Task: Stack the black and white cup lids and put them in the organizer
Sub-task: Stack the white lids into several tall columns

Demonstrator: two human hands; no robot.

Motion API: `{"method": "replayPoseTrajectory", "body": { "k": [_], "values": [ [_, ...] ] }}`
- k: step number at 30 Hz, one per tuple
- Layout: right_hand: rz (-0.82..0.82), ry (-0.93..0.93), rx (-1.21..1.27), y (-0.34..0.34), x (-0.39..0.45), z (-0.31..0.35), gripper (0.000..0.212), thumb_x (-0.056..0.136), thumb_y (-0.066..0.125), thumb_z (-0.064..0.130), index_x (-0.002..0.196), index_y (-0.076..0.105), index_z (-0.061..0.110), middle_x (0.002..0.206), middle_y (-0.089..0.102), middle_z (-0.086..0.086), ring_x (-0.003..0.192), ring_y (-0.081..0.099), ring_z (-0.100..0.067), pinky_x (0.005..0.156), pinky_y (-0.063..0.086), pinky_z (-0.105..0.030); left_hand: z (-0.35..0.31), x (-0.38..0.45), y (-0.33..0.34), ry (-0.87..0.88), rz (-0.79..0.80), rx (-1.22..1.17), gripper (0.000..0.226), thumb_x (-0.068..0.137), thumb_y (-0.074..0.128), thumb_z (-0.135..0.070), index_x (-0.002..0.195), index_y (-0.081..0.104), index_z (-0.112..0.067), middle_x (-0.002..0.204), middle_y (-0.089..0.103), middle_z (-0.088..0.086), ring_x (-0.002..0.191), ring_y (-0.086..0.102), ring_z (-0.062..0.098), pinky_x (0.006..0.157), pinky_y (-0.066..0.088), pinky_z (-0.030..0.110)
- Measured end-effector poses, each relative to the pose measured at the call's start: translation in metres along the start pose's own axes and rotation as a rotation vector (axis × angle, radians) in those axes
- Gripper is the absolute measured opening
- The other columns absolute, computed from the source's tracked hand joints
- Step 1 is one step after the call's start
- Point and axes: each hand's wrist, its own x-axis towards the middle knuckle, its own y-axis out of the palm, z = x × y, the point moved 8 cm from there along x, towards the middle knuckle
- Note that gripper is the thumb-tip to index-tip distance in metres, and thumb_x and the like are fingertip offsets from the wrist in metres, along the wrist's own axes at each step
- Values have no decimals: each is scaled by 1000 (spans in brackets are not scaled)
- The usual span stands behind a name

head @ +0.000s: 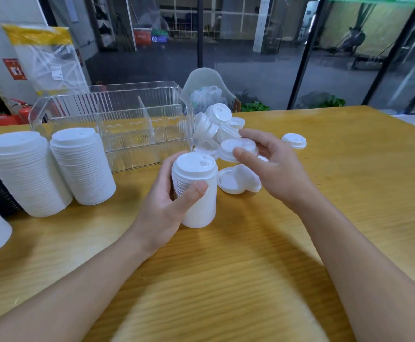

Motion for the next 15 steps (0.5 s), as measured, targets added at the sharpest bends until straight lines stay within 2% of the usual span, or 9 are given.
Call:
{"method": "replayPoseTrajectory", "body": {
  "k": [2,3,4,6,9,12,15],
  "values": [
    [16,13,245,11,-7,16,44,100,78,37,141,70,23,99,73,23,99,66,3,91,51,-21,1,0,3,-10,23,2,59,98,72,-38,152,51,-27,140,71,-9,128,68,11,97,55,22],
    [34,7,314,19,-10,23,41,100,78,33,139,71,21,99,77,13,98,68,-2,90,52,-22,1,0,4,-11,29,6,56,99,70,-38,151,52,-27,138,72,-8,126,69,12,97,55,23],
    [54,1,350,28,-14,28,39,101,78,29,138,71,19,107,79,1,104,70,-8,93,55,-27,2,0,4,-11,33,11,53,100,69,-38,150,52,-28,137,72,-8,126,69,13,97,56,25],
    [105,-2,388,44,-20,34,38,100,79,24,135,71,16,121,79,-8,116,73,-18,103,58,-38,3,0,4,-7,36,12,52,101,69,-37,150,52,-30,138,71,-4,127,69,18,100,57,30],
    [131,-14,325,56,-24,36,42,94,85,26,133,72,19,123,79,-2,120,73,-20,106,57,-48,4,1,5,-8,45,-8,56,101,71,-38,152,51,-29,139,71,-2,128,69,21,102,58,34],
    [106,-32,284,57,-25,38,42,91,88,25,130,73,18,121,79,1,118,74,-18,107,57,-49,3,1,6,-9,48,8,61,99,72,-44,153,50,-27,135,73,-5,125,71,17,97,56,30],
    [82,-56,207,57,-26,41,43,89,91,27,128,74,20,119,79,6,118,73,-13,108,56,-47,5,1,7,-9,56,15,58,100,72,-38,152,50,-26,133,73,-7,123,71,15,96,56,28]
  ]
}}
